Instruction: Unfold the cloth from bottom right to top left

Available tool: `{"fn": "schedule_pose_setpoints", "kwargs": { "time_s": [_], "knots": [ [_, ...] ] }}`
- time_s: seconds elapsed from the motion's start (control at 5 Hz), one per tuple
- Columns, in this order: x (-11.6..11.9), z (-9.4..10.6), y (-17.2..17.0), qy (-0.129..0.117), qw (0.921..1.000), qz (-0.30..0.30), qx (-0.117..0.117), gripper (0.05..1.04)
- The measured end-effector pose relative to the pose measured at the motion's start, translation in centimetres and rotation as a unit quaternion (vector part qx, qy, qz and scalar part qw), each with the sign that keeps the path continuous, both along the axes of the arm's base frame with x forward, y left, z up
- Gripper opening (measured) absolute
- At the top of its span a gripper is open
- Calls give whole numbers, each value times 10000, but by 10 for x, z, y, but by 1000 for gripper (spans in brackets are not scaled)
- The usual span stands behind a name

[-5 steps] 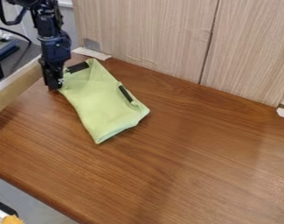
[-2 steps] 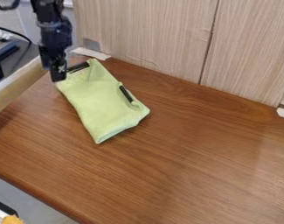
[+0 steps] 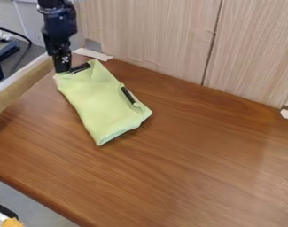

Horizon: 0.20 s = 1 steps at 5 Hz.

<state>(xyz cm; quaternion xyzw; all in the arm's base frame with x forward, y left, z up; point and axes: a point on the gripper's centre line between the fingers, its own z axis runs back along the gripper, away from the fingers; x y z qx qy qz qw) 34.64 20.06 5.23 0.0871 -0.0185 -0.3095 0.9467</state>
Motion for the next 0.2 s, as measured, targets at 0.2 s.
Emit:
{"fn": "schedule_pose_setpoints", "kwargs": {
  "time_s": [0.2],
  "knots": [
    [1,2,0,-41,10000,-22,17,1001]
  ]
}}
